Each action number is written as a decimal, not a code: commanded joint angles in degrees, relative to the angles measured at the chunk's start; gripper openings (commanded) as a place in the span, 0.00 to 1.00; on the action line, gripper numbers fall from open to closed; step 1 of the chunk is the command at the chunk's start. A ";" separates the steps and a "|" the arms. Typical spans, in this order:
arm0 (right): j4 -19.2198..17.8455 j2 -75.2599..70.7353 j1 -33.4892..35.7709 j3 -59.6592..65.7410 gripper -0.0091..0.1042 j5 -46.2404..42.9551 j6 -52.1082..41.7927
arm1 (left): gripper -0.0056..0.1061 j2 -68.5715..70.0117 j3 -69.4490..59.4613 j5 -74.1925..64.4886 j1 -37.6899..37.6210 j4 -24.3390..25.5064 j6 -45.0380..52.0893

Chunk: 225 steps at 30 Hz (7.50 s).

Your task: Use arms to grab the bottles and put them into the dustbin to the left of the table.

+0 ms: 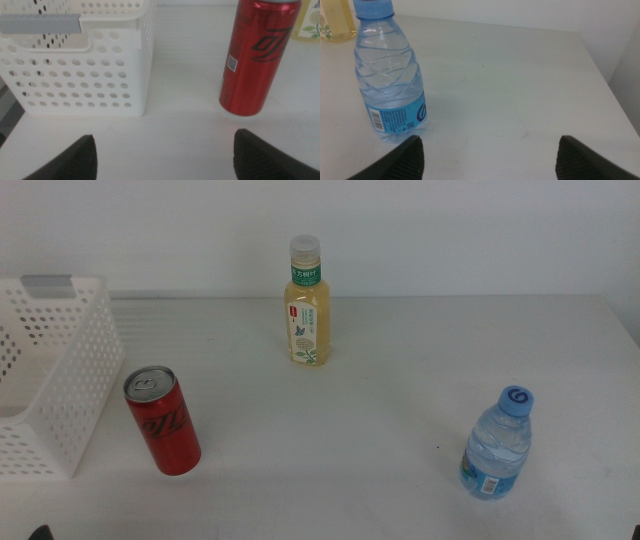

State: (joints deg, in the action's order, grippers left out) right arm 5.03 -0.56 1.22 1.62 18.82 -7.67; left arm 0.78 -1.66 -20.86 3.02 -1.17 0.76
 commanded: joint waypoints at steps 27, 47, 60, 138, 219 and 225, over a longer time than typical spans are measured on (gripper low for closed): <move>-0.24 -1.58 -0.28 -0.44 0.92 -4.05 -0.60 | 0.84 -41.73 2.87 43.33 -17.06 -0.63 -0.76; -0.24 -1.58 -0.28 -0.44 0.92 -4.05 -0.60 | 0.84 -63.07 -0.33 74.68 -17.86 4.20 -3.79; -0.24 -1.58 -0.28 -0.44 0.92 -4.00 -0.60 | 0.84 -63.07 -0.33 77.40 -17.86 4.22 -3.79; -0.24 -1.58 -0.28 -0.44 0.92 -4.00 -0.60 | 0.01 -78.53 17.03 72.63 -17.74 4.40 -11.17; -0.24 -1.58 -0.28 -0.44 0.92 -4.00 -0.60 | 0.04 -110.43 99.20 -43.84 17.12 -13.98 24.49; -0.24 -1.58 -0.28 -0.44 0.92 -4.00 -0.60 | 0.19 -114.08 99.20 -43.84 17.12 -12.48 24.49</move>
State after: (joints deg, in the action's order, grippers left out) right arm 5.15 -0.56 1.22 1.62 18.87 -7.67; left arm -116.21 95.38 -65.54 20.21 -12.82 25.17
